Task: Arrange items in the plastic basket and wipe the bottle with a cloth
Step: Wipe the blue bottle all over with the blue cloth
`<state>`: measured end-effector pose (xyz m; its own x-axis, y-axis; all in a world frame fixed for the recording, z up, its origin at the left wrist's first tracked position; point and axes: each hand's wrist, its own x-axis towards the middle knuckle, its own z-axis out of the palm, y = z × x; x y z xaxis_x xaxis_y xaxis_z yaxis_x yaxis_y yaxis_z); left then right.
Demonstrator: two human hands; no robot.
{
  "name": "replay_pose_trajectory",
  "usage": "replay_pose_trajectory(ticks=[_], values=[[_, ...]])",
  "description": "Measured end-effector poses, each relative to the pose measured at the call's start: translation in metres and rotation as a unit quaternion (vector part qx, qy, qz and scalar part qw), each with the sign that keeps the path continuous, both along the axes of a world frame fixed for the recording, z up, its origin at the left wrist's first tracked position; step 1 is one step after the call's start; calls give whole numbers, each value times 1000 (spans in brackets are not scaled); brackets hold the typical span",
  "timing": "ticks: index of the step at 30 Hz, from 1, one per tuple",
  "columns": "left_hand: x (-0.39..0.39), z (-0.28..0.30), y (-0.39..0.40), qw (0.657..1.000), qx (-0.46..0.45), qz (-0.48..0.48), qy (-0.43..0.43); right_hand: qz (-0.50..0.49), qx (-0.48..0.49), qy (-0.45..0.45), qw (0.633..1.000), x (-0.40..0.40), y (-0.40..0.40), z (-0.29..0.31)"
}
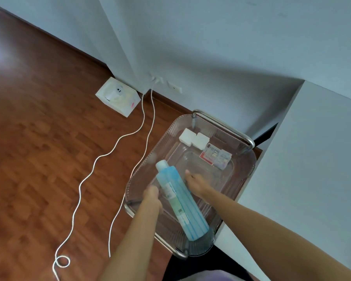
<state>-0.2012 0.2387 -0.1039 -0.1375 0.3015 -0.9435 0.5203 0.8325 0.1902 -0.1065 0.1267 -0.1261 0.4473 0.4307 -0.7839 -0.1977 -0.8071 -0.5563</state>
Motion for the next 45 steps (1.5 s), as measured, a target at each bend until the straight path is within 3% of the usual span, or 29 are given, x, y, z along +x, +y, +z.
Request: replay_pose_trajectory(ticks=[4, 11, 21, 33, 45], values=[[2, -5, -8, 997, -53, -39, -27, -31, -19, 37, 999, 1, 10, -8], [2, -6, -14, 994, -38, -37, -91, -135, 1, 64, 989, 2, 6, -8], [-14, 28, -17, 969, 73, -60, -230, -236, 149, 60, 958, -11, -23, 32], [-46, 45, -53, 924, 135, 46, -355, -251, 235, 73, 936, -22, -32, 51], [-58, 57, -99, 905, 163, 79, -385, -258, 241, 89, 931, -28, -78, 59]])
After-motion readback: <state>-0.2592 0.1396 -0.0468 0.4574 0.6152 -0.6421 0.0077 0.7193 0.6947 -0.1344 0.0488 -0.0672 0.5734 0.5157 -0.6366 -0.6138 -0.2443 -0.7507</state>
